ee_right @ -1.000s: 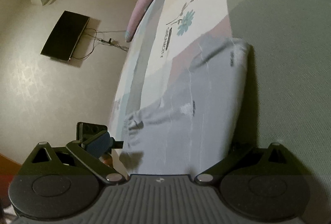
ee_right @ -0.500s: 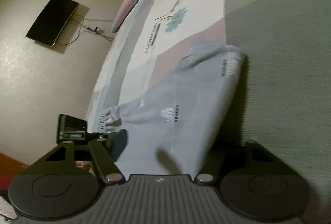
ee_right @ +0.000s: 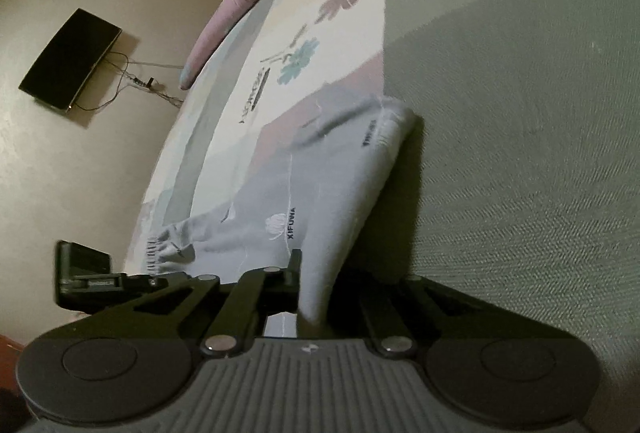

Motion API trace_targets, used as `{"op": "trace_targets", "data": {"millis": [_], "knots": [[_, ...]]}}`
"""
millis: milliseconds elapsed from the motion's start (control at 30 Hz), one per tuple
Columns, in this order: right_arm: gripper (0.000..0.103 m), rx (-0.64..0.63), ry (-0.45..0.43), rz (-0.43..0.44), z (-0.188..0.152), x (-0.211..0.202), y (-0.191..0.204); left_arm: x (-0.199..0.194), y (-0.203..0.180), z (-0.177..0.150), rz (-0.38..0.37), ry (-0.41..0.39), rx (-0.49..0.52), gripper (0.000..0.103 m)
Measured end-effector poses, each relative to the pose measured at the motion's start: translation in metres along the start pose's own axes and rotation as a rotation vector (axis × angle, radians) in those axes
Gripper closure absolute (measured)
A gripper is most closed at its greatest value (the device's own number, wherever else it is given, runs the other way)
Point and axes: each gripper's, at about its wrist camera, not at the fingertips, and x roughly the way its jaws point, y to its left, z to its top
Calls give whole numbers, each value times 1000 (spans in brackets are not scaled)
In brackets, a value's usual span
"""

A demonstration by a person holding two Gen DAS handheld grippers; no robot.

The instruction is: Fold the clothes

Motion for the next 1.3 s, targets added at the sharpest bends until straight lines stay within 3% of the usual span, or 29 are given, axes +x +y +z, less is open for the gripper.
{"op": "trace_targets", "data": {"millis": [367, 667, 867, 1300], "knots": [[96, -91, -100, 75, 5, -42, 36, -18, -74, 6, 12, -33, 158, 83], [95, -102, -259, 62, 1, -121, 28, 15, -161, 21, 7, 9, 319, 83], [95, -97, -383, -15, -10, -183, 6, 75, -228, 32, -18, 90, 444, 83], [93, 3, -662, -191, -25, -305, -67, 254, -373, 51, -77, 272, 678, 83]]}}
